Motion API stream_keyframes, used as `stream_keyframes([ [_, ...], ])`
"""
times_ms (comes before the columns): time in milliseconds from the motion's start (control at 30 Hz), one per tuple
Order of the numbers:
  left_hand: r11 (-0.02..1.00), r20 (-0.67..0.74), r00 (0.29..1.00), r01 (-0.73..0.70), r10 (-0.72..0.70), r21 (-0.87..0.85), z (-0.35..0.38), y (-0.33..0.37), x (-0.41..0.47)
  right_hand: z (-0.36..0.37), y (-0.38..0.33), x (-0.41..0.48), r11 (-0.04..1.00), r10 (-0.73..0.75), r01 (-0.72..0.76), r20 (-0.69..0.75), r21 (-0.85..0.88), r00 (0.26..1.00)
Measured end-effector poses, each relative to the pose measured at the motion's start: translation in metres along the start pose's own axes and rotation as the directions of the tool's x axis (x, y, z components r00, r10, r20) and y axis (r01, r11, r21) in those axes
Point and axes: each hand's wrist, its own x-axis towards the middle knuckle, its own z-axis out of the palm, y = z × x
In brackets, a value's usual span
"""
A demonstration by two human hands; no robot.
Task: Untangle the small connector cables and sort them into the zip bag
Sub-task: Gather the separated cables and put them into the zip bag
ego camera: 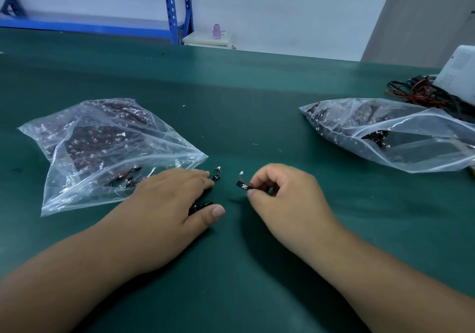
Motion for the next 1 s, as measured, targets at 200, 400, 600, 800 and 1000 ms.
stream_keyframes([
  [200,0.995,0.015,0.998,-0.062,0.061,0.077,0.002,0.001,0.0,-0.011,0.005,0.012,0.992,0.115,-0.119,-0.073,-0.053,0.991],
  [400,0.983,0.07,0.986,-0.157,0.151,0.094,0.002,0.006,-0.002,-0.01,0.003,0.015,0.982,0.126,-0.131,-0.043,-0.139,0.991],
  [600,0.979,0.073,0.977,-0.202,0.199,0.033,-0.001,0.004,-0.004,-0.01,-0.002,0.011,0.966,0.079,-0.083,-0.029,-0.244,0.996],
  [800,0.975,0.109,0.973,-0.211,0.202,0.073,0.001,0.003,-0.003,-0.006,-0.001,0.007,0.915,-0.049,0.068,0.059,-0.397,0.997],
  [1000,0.978,0.099,0.976,-0.199,0.193,0.054,0.002,0.003,-0.002,-0.004,0.001,0.008,0.902,-0.078,0.123,0.126,-0.414,0.989],
])
